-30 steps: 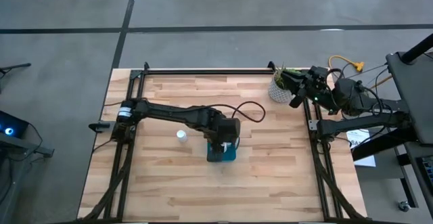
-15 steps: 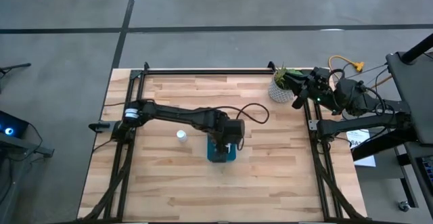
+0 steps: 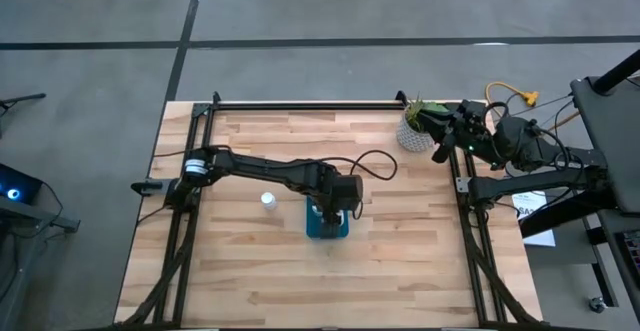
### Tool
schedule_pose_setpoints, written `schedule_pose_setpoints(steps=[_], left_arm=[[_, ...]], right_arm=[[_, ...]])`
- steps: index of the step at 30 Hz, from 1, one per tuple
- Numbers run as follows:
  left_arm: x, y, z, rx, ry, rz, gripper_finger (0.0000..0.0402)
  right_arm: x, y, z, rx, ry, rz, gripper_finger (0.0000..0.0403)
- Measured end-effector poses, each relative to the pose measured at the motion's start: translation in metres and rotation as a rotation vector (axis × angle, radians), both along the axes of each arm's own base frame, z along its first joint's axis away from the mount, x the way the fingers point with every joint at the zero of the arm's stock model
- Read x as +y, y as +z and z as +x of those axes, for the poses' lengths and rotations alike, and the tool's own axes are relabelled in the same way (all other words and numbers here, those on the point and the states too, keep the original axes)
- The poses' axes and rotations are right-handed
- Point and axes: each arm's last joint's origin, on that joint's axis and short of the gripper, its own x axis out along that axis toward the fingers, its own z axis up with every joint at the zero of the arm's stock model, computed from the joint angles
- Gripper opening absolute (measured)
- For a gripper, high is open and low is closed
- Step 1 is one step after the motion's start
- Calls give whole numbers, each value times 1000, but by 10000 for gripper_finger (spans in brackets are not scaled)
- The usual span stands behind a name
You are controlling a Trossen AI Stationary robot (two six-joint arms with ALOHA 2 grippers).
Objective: Pick and place pill bottles into a basket
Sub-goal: Put the medicine bottle in the blue bin
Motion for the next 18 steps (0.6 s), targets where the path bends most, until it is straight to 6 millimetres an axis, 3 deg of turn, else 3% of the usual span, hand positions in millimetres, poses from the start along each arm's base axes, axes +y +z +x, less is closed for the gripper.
schedule_pose_setpoints(steps=[10,18], left_arm=[[0,-1,1,-7,1,0,164],[-2,-29,11,53,-12,-27,164]], right_arm=[[0,-2,0,15,18,3,68],[1,-1,0,13,20,3,68]])
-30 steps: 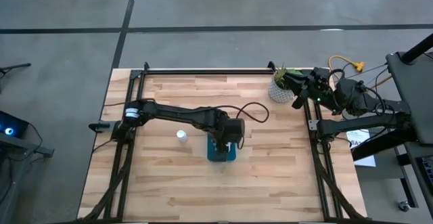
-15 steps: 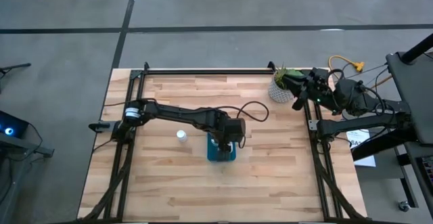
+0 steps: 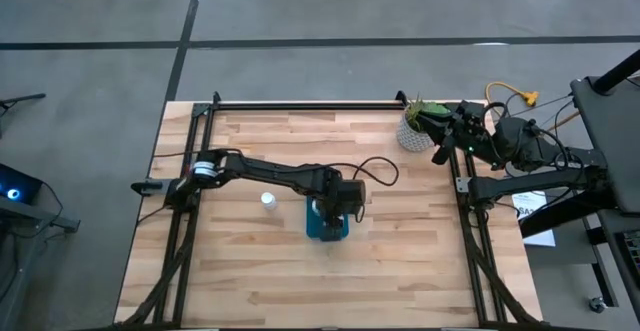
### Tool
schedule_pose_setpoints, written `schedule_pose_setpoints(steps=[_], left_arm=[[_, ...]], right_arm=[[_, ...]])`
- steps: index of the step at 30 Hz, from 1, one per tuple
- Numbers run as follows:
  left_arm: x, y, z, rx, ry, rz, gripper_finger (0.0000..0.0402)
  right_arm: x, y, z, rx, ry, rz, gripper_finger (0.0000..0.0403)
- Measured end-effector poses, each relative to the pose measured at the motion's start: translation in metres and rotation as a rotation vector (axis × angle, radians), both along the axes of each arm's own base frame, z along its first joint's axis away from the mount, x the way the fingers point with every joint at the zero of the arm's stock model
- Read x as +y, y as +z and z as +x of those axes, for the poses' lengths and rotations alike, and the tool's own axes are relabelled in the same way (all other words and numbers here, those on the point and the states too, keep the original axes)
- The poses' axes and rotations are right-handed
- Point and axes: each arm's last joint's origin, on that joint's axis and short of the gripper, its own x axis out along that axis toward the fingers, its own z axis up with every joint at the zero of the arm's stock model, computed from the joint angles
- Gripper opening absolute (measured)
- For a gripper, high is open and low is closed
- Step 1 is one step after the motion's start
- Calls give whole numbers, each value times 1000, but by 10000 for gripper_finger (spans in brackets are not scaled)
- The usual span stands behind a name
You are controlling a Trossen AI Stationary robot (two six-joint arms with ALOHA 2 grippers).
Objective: Pick and place pill bottles into a basket
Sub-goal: Put the medicine bottle in the blue bin
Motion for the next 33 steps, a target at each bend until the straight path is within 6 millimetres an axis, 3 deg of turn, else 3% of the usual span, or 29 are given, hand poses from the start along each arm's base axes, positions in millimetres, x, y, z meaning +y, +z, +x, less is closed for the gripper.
schedule_pose_setpoints(steps=[33], left_arm=[[-1,-20,2,-6,20,-20,164]], right_arm=[[1,0,0,-13,32,29,68]])
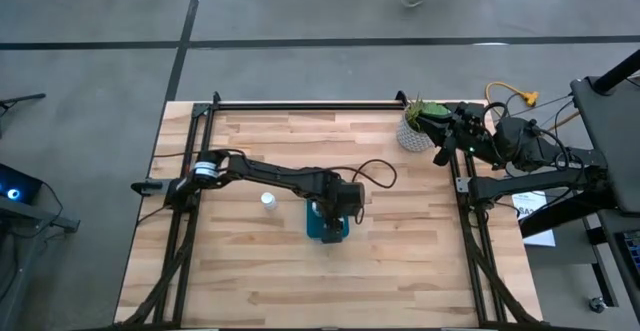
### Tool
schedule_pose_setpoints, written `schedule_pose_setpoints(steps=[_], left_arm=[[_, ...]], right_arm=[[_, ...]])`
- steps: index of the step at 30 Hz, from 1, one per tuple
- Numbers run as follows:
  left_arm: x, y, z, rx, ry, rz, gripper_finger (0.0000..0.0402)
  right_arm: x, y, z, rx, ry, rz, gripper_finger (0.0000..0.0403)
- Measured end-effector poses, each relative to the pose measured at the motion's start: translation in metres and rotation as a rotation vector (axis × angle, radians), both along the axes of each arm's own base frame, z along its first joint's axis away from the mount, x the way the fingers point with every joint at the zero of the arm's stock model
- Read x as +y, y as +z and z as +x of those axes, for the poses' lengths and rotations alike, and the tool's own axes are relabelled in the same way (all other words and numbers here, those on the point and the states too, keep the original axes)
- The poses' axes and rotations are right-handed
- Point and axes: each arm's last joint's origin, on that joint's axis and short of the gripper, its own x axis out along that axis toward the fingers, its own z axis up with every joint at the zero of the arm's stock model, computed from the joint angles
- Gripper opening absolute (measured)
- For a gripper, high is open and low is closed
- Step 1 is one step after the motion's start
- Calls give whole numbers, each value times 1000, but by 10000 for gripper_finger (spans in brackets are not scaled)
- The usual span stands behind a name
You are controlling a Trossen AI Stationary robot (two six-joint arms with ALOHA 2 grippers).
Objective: Pick and place pill bottles into a basket
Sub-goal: Put the medicine bottle in the blue bin
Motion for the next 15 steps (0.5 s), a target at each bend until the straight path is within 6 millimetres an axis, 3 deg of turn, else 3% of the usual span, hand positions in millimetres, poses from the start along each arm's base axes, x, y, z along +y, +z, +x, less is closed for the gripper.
schedule_pose_setpoints(steps=[15], left_arm=[[0,1,2,-28,1,-1,171]], right_arm=[[0,0,0,1,0,-3,68]])
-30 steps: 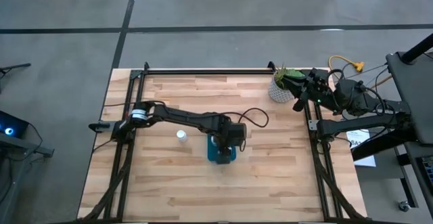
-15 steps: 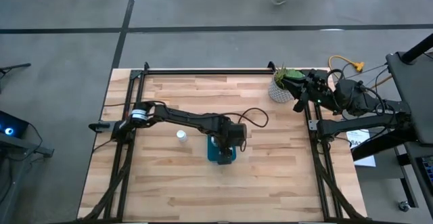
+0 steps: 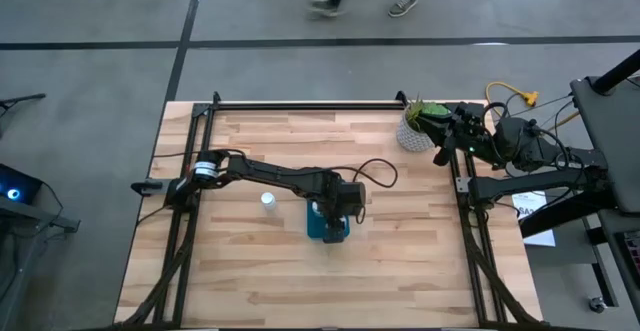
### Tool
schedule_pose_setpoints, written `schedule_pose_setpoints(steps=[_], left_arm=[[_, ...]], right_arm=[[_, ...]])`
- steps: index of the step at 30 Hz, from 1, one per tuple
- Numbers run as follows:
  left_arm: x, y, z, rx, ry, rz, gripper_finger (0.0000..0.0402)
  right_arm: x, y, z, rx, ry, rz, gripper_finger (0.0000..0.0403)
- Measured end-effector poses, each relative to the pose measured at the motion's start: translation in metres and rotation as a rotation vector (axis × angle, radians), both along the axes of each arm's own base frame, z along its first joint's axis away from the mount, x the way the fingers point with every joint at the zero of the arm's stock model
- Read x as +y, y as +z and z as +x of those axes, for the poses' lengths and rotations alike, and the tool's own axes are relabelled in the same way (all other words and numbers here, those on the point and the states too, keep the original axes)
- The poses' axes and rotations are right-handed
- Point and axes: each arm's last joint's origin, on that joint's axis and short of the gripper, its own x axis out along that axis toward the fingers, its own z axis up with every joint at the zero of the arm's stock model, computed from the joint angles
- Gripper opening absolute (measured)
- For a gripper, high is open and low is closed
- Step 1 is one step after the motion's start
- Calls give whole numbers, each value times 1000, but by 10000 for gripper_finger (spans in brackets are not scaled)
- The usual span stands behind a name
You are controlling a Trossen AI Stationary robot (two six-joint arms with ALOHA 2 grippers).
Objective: Pick and place pill bottles into a basket
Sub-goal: Put the medicine bottle in the blue bin
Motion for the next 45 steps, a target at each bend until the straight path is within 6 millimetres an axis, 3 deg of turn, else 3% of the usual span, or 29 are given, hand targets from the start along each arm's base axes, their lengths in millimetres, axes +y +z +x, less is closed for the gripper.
schedule_pose_setpoints(steps=[6,22,37,45], left_arm=[[0,0,-1,9,1,1,196],[-2,2,-2,15,0,-71,202],[0,41,-7,-83,8,-49,203],[5,70,-28,-74,39,38,203]], right_arm=[[0,0,0,0,0,0,68],[0,-1,0,15,-2,-5,68],[0,-2,0,24,-9,-7,68],[0,-2,1,39,-13,-35,68]])
